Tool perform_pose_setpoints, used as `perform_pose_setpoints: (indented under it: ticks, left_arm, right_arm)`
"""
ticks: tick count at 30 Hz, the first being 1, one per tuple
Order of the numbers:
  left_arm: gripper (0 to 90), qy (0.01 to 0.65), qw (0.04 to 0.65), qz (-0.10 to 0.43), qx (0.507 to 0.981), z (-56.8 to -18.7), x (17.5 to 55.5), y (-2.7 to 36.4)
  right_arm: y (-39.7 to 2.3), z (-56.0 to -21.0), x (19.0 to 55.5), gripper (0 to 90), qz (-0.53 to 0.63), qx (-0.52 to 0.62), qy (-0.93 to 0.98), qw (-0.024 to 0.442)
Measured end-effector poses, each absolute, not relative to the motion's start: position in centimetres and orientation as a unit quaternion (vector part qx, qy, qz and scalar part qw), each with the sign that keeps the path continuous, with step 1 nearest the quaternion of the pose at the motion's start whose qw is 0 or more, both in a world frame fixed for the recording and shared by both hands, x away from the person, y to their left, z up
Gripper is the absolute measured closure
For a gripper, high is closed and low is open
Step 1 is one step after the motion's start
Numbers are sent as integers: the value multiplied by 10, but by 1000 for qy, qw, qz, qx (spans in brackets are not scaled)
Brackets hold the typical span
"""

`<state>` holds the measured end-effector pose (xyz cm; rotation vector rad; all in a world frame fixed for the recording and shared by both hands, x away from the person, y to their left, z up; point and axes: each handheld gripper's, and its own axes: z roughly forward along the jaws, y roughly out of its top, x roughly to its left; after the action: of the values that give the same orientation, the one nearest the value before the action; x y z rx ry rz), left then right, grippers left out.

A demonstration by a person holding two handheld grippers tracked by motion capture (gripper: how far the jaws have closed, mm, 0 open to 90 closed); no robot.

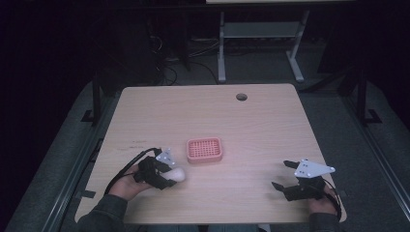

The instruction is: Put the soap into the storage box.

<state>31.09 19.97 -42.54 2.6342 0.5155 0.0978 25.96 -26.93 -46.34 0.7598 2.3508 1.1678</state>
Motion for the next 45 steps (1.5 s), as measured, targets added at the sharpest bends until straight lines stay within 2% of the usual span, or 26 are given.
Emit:
perform_pose_setpoints:
  ticks: [45]
  left_arm:
    - [492, 173, 232, 36, 956, -399, 344, 177]
  right_arm:
    - [-270, -462, 257, 138, 423, 273, 839, 206]
